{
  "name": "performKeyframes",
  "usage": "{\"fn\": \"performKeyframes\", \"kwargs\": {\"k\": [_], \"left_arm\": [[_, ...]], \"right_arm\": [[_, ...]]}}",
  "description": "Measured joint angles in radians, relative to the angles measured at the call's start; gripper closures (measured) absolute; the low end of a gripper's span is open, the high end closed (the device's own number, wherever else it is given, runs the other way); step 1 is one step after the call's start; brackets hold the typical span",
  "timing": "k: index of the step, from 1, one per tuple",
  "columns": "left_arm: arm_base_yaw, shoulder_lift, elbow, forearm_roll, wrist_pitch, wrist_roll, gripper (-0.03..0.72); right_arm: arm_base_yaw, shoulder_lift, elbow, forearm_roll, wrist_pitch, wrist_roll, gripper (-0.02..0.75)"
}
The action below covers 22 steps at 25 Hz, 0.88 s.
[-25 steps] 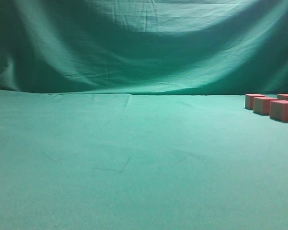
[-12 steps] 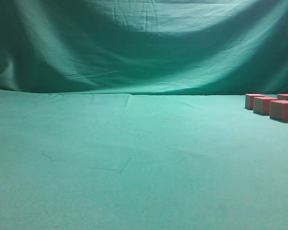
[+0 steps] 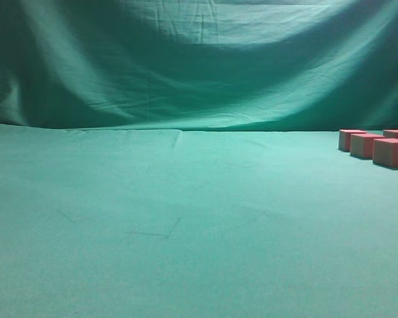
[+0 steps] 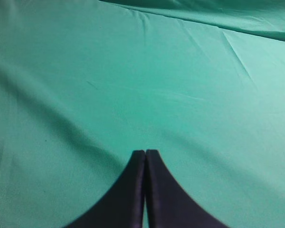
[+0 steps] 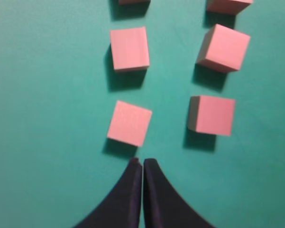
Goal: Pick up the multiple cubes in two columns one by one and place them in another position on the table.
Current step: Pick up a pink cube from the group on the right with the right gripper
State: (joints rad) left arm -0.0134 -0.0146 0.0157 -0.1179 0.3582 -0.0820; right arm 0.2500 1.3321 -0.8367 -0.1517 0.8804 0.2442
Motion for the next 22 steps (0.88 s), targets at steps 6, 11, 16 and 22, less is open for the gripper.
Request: {"fn": "performKeyframes", "kwargs": {"k": [6,11,16,22], "left_arm": [[0.000,0.000,0.000,0.000,0.000,0.000,0.688],[0.000,0.000,0.000,0.000,0.000,0.000,0.688],[0.000,0.000,0.000,0.000,0.000,0.000,0.688],[0.000,0.000,0.000,0.000,0.000,0.000,0.688]], "right_arm": [[0.001,0.133,-0.006,0.000,-0.076,0.007,0.589],[0.001,0.205,-0.006,0.004,-0.134,0.009,0.313],[0.001,0.235,-0.006,0.009,-0.160,0.053,0.233],[0.001,0.284,-0.008,0.009,-0.182,0.083,0.248]]}}
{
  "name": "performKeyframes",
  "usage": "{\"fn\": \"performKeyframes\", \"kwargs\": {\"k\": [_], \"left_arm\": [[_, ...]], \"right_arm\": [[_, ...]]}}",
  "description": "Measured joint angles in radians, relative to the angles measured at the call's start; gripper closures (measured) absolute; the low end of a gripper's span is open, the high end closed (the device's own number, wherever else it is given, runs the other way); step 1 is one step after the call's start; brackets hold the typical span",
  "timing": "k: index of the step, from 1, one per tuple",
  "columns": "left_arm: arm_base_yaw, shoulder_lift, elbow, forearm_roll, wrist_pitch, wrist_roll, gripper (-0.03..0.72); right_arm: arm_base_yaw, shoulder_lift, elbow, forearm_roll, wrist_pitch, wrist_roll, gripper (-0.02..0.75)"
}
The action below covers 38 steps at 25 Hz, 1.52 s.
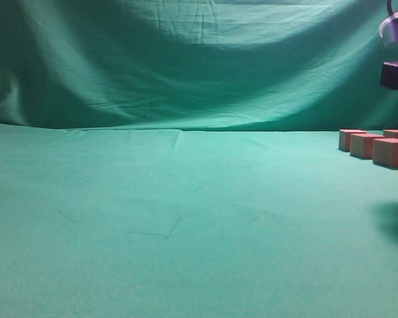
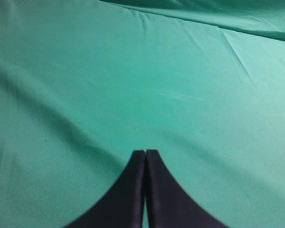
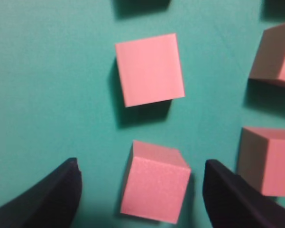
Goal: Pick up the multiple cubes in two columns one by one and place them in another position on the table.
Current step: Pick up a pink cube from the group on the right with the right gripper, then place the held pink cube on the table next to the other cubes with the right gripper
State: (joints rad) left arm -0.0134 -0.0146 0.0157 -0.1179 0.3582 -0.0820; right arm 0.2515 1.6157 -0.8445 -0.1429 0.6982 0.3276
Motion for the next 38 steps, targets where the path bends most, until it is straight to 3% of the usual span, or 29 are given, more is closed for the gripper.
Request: {"fn": "performKeyframes", "kwargs": {"k": [7,12,21,31,38], "left_arm": [[0.000,0.000,0.000,0.000,0.000,0.000,0.688],[0.000,0.000,0.000,0.000,0.000,0.000,0.688],[0.000,0.000,0.000,0.000,0.000,0.000,0.688],[0.000,0.000,0.000,0.000,0.000,0.000,0.688],[0.000,0.000,0.000,0.000,0.000,0.000,0.688]], "right_arm": [[0.000,0.046,0.000,0.000,-0.022,0.008,0.248],[0.000,0.055,-0.010,0.000,-0.012,0.011,0.484],[0.017,0.057,-0.196,0.051,0.208,-0.058,0.477],[0.231,0.108,-0.501,0.110,0.276,-0.318,0.477],[0.284,0.311,-0.764,0.113,0.378,-0.500,0.477]]}}
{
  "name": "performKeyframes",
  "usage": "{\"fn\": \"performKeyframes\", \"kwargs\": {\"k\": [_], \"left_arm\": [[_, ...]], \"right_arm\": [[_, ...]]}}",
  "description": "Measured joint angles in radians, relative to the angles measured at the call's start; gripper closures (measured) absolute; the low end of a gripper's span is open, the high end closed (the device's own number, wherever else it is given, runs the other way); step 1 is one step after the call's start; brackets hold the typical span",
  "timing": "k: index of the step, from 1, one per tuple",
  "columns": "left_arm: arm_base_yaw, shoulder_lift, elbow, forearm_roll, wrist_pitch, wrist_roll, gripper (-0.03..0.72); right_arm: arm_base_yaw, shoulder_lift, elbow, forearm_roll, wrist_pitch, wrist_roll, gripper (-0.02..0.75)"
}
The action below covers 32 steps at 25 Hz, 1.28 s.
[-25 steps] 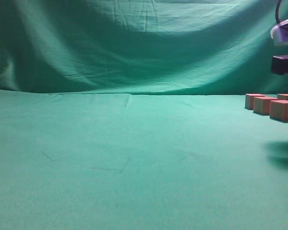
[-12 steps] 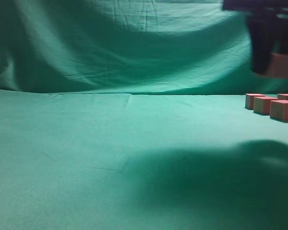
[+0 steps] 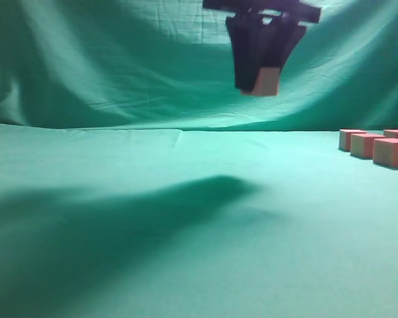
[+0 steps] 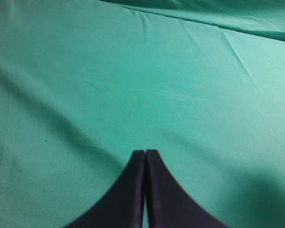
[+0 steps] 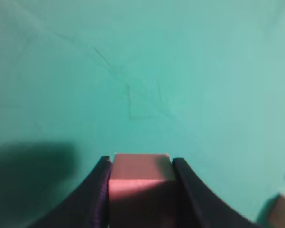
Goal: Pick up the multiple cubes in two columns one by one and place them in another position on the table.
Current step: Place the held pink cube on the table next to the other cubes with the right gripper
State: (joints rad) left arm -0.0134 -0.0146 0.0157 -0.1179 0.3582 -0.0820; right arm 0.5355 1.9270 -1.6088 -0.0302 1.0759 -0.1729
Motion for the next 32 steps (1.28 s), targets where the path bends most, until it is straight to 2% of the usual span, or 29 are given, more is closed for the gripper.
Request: {"fn": "performKeyframes", "kwargs": {"k": [7,22,32], "left_arm": [[0.000,0.000,0.000,0.000,0.000,0.000,0.688],[0.000,0.000,0.000,0.000,0.000,0.000,0.688],[0.000,0.000,0.000,0.000,0.000,0.000,0.688]], "right_arm": [[0.005,0.171,-0.150,0.000,0.024,-0.095,0.477],[0.005,0.274,-0.162,-0.002,0.000,-0.130,0.477],[0.005,0.282,-0.162,-0.023,0.002,-0.043,0.477]]}}
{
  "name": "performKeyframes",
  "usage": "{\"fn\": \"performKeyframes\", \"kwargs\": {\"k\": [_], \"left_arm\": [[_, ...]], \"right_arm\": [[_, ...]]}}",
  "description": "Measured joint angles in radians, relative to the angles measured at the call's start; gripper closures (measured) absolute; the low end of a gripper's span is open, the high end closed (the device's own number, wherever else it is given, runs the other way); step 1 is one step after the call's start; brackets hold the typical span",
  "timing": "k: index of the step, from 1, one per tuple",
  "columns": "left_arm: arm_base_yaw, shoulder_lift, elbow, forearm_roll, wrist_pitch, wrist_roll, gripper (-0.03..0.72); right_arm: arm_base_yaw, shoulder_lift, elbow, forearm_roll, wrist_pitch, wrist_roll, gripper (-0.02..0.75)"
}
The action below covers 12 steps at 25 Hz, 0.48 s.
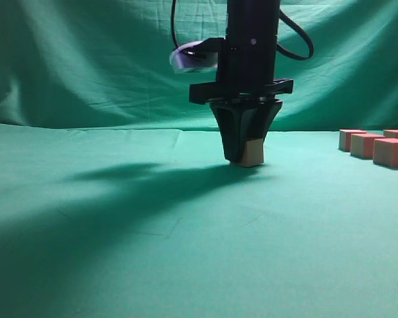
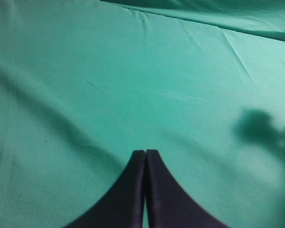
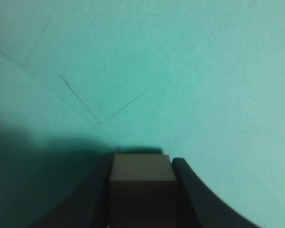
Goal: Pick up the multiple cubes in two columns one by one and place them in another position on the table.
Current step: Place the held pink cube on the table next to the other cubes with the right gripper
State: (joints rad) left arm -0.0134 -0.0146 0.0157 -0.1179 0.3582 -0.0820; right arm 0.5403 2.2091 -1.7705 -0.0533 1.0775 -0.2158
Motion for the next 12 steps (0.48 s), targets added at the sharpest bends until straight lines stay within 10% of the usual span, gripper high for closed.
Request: {"fn": "performKeyframes", "kwargs": {"k": [9,12], "left_arm": [[0.000,0.000,0.000,0.000,0.000,0.000,0.688],[0.000,0.000,0.000,0.000,0.000,0.000,0.688]], "right_arm": [[0.000,0.008,-0.009,0.000,0.007,0.016,0.477],[0.000,0.010,-0.018,0.000,0.014,0.016,0.274]]}}
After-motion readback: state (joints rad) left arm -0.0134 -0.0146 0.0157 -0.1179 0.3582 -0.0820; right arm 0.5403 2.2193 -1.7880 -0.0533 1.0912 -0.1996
